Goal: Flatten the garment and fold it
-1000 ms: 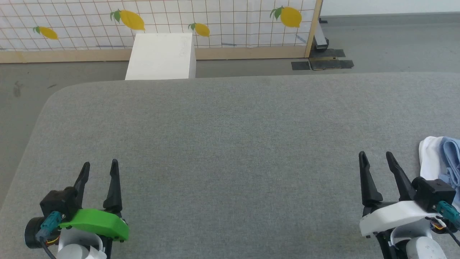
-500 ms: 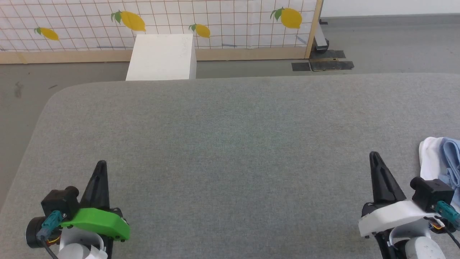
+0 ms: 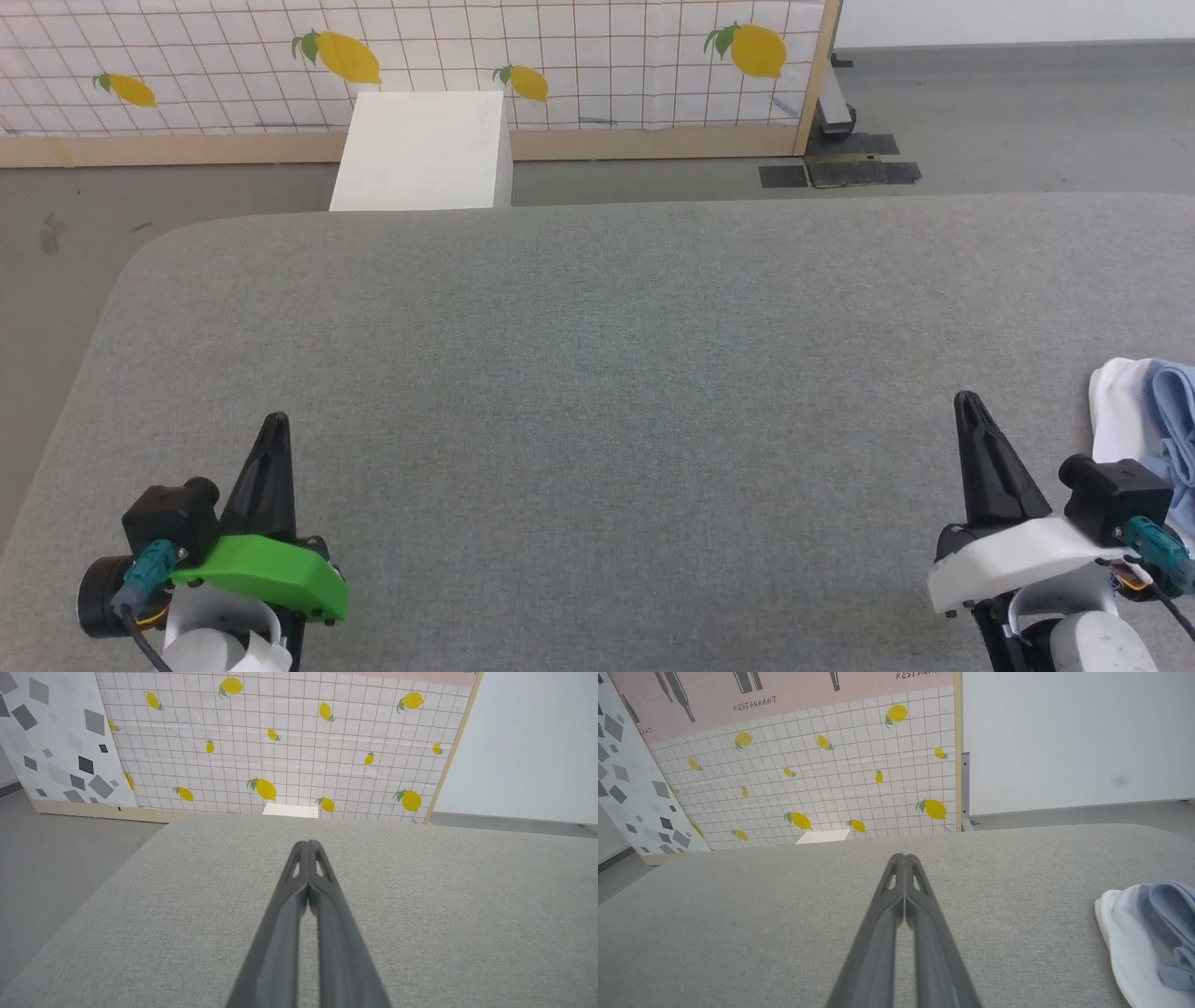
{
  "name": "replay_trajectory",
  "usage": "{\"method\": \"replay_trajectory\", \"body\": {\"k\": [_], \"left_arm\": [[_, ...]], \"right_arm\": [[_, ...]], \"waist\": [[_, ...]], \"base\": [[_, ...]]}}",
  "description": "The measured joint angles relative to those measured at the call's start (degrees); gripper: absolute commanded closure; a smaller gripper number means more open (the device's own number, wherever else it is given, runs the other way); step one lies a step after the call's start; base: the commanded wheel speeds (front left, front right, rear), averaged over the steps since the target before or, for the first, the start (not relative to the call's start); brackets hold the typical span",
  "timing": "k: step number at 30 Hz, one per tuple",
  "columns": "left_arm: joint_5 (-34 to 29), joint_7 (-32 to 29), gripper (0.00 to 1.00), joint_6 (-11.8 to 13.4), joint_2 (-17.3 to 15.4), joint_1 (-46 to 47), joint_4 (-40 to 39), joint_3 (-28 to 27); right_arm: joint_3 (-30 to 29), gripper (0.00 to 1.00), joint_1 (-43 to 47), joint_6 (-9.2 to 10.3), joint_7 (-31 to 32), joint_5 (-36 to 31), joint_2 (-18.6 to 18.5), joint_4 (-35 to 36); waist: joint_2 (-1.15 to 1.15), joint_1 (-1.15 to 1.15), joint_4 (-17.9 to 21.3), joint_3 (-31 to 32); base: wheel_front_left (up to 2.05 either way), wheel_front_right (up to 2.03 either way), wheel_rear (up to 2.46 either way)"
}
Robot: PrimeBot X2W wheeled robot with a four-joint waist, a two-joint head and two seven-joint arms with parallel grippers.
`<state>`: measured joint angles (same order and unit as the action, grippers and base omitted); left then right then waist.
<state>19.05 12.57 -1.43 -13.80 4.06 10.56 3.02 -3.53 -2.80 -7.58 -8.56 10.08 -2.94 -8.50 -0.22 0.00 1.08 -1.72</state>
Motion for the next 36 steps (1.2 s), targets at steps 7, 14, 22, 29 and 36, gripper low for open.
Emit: {"method": "replay_trajectory", "body": {"k": [7, 14, 22, 29, 36], "left_arm": [[-0.7, -0.92, 1.0, 0.01, 0.81, -0.21, -0.6, -0.16], [-2.59, -1.76, 1.0, 0.03, 1.38, -0.49, -1.27, -0.33], [-3.65, -2.48, 1.0, 0.07, 2.15, -0.53, -2.01, -0.56], [-5.36, -3.63, 1.0, 0.23, 3.0, -0.69, -2.91, -0.76], [-6.57, -4.43, 1.0, 0.26, 3.68, -1.08, -3.59, -0.97]], "right_arm": [[0.2, 1.0, 0.0, 0.0, 0.54, -0.56, 0.0, 0.52], [0.44, 1.0, 0.01, 0.0, 1.05, -1.15, 0.0, 1.09], [0.71, 1.0, 0.04, 0.0, 1.6, -2.05, 0.0, 1.66], [0.99, 1.0, 0.29, 0.0, 2.46, -2.69, 0.0, 2.38], [1.15, 1.0, 0.51, 0.0, 2.81, -3.11, 0.0, 2.87]], "waist": [[0.0, 0.0, -0.07, 0.11], [0.0, 0.0, -0.14, 0.22], [0.0, 0.0, -0.22, 0.35], [0.0, 0.0, -0.31, 0.49], [0.0, 0.0, -0.37, 0.6]], "base": [[0.0, 0.0, 0.0], [0.0, 0.0, 0.0], [0.0, 0.0, 0.0], [0.0, 0.0, 0.0], [0.0, 0.0, 0.0]]}}
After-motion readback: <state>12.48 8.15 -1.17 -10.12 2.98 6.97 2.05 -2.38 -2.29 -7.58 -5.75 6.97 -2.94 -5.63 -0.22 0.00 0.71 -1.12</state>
